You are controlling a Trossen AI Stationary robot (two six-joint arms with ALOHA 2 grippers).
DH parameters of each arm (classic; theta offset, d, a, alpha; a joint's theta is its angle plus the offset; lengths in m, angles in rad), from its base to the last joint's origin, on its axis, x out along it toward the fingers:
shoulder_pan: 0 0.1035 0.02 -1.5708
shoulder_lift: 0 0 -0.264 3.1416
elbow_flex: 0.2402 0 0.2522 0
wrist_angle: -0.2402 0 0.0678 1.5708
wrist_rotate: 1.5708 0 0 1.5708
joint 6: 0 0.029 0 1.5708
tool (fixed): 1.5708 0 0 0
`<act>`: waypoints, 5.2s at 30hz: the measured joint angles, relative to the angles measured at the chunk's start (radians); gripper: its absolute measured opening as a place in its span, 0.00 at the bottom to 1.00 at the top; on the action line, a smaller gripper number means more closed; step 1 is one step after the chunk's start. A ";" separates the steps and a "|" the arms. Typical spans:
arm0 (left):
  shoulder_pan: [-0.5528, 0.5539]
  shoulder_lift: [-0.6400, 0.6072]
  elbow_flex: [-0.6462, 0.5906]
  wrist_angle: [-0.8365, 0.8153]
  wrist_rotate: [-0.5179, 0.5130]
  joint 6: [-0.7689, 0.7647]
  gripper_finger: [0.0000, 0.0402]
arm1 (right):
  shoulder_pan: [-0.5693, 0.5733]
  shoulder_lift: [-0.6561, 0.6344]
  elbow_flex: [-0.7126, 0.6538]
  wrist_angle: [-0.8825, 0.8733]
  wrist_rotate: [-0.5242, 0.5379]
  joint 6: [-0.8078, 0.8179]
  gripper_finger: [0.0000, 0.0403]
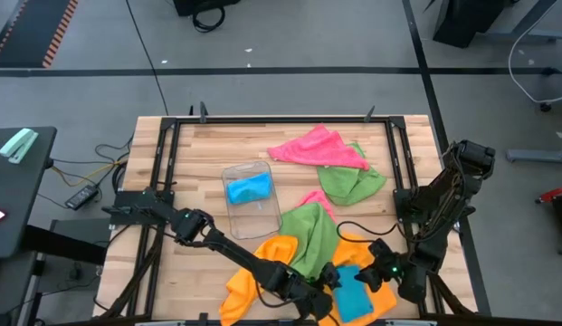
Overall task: Fold microfiber towels
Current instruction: Fold the blue towel
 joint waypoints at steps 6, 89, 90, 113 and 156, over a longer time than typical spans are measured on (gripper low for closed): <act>-0.001 0.022 0.007 -0.006 0.020 0.100 0.65 | 0.018 -0.005 0.000 -0.007 0.000 0.051 0.47; 0.089 -0.215 0.008 -0.414 0.258 -0.437 0.09 | -0.037 -0.009 0.419 -0.395 0.150 -0.452 0.44; 0.091 -0.220 0.008 -0.435 0.257 -0.456 0.09 | -0.056 0.009 0.450 -0.412 0.154 -0.512 0.43; 0.186 -0.278 0.009 -0.527 0.473 -0.932 0.07 | -0.121 0.143 0.578 -0.411 0.222 -0.795 0.65; 0.258 -0.278 0.008 -0.353 0.726 -1.171 0.13 | -0.087 0.138 0.360 -0.181 0.191 -0.749 0.34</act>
